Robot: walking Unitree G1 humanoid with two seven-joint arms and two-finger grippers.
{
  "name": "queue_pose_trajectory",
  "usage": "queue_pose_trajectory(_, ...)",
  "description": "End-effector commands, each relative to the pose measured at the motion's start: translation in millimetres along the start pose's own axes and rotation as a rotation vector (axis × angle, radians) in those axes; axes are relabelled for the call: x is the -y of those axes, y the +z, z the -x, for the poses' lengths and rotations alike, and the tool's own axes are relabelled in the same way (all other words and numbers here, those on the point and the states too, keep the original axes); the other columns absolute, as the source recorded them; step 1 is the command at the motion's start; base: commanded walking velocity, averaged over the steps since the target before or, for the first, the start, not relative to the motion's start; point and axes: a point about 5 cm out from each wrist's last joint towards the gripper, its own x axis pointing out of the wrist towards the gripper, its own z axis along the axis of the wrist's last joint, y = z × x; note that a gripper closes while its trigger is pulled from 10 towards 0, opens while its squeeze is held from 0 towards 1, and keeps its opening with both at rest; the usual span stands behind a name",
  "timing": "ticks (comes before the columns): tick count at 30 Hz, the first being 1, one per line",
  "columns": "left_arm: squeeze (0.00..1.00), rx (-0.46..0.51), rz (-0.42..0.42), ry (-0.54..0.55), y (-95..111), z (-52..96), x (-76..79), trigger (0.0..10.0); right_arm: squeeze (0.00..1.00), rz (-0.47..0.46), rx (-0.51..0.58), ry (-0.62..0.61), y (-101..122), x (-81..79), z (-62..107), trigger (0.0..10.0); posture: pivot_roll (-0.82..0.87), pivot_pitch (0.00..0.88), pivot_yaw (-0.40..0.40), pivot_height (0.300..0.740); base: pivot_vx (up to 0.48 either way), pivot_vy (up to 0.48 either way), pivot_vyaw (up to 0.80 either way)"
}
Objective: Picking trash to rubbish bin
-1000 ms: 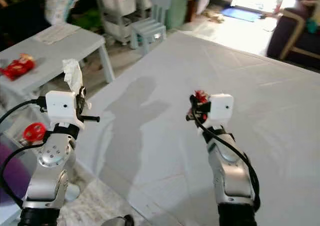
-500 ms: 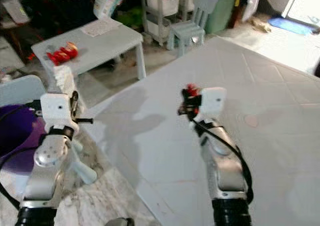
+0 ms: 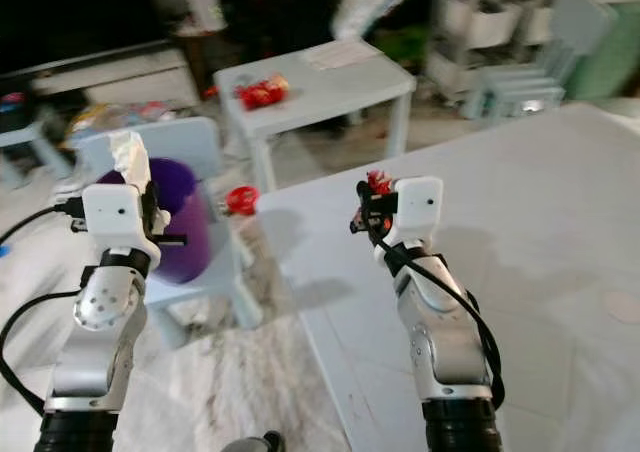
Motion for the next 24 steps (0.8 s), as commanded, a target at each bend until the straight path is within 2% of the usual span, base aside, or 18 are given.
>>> queue_pose_trajectory(1,0.0,-0.004,-0.008,0.019,0.8,-0.5,-5.9,10.0,0.0,-0.004,0.029,0.013,8.5,-2.4,-2.1,10.0,0.02,0.071,0.005,0.74,0.0,0.0,0.8)
queue_pose_trajectory(17,0.0,-0.028,0.02,0.01,-2.2,-1.1,-4.1,10.0,0.0,-0.006,0.024,0.021,8.4,-3.5,-1.7,10.0,0.01,0.073,0.003,0.74,0.0,0.0,0.79)
queue_pose_trajectory(24,0.0,-0.037,0.078,-0.028,-3.5,0.4,-0.2,10.0,0.0,-0.017,0.027,0.025,9.1,-4.0,-1.2,10.0,0.01,0.07,0.001,0.74,0.0,0.0,0.0)
